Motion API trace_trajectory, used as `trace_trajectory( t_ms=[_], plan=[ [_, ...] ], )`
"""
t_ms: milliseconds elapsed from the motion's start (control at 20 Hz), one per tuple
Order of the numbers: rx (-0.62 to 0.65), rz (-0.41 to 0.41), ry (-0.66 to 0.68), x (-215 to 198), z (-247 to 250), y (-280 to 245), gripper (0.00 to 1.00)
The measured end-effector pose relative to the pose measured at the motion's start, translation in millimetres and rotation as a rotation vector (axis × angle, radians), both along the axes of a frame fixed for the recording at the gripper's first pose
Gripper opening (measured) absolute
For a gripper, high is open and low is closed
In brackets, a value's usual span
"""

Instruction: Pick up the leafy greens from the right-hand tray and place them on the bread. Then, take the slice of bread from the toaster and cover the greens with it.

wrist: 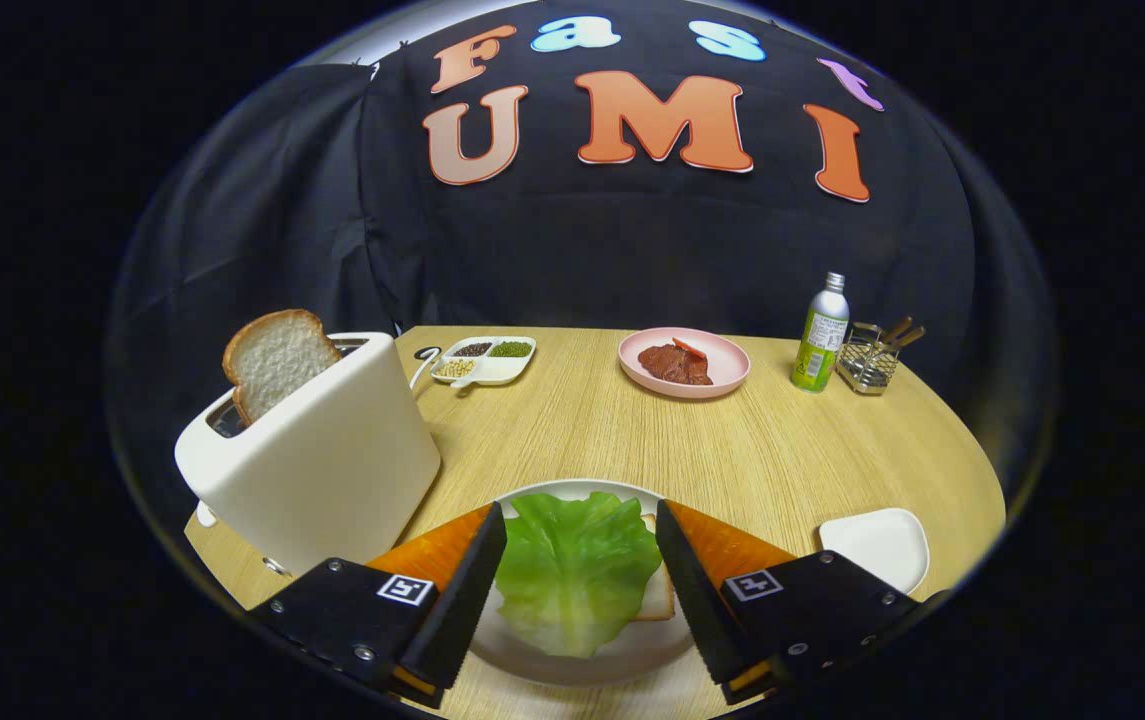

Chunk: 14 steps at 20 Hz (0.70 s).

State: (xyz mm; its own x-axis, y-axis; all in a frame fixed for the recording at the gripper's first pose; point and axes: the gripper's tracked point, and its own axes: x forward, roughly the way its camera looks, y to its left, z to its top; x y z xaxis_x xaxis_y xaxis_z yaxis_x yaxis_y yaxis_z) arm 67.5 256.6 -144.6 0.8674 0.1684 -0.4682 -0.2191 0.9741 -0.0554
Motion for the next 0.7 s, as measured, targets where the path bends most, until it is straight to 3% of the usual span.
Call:
trace_trajectory(
  t_ms=[100, 700],
  plan=[
    [-0.023, 0.015, -0.038, -2, 20, 11, 0.98],
    [-0.042, 0.14, -0.156, -28, 110, 122, 0.98]
  ],
)
